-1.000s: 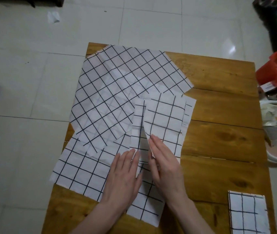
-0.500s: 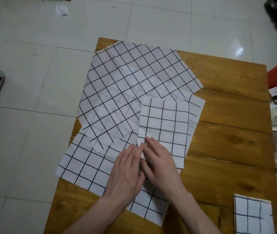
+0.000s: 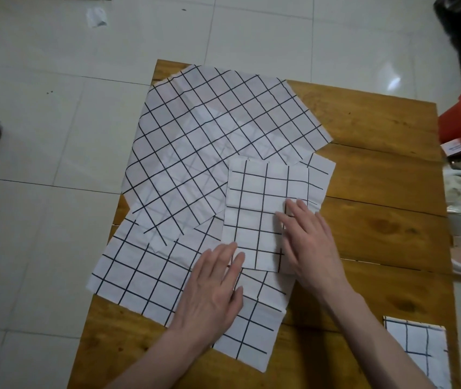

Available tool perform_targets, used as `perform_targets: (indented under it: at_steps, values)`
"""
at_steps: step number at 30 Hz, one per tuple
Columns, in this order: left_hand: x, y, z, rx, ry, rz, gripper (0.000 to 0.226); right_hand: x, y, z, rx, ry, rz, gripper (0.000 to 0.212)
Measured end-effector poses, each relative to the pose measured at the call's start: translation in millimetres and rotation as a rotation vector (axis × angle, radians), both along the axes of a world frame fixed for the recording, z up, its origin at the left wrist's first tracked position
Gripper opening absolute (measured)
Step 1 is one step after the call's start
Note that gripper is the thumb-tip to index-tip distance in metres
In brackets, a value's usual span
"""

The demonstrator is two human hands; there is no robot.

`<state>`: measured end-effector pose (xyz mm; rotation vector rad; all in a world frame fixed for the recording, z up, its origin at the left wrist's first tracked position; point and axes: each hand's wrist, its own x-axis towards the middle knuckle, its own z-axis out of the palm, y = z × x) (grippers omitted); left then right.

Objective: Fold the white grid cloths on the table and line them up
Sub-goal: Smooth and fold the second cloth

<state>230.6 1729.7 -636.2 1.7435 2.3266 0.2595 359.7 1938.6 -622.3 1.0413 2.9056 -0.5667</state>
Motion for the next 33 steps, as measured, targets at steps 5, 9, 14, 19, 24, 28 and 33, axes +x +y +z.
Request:
perform_targets:
  at_steps: [5,9,14,19,24,28,33]
  values:
    - [18.3,6.7,2.4,-0.038,-0.026,-0.088,0.066,13.3,-1.9,-1.1,0.047,-0.146,-0.03,0.049]
    - [32.8,13.9,6.0,-0.066,-0.054,-0.124,0.067,17.9,-15.7,6.0,0.079,-0.185,-0.112,0.051]
    - [41.2,19.7,5.9,-0.145,-0.042,-0.224,0.068,23.7,-34.5,11.5,0.033,-0.216,-0.223,0.054]
    - [41.8,16.4,-5.2,-0.191,0.054,-0.348,0.068,36.9,-41.2,9.5,0.074,-0.199,-0.23,0.048]
    - [32.6,13.8,-2.0,-0.179,0.092,-0.291,0.069,64.2,-31.3,-0.8,0.116,-0.145,-0.12,0.05]
    - [22.4,10.8,-1.0,-0.205,0.095,-0.187,0.071,80.5,-34.5,-8.6,0.129,-0.162,-0.077,0.056]
    - [14.9,10.3,-2.0,-0.236,0.107,-0.106,0.073,85.7,-50.7,-13.3,0.128,-0.157,-0.155,0.057]
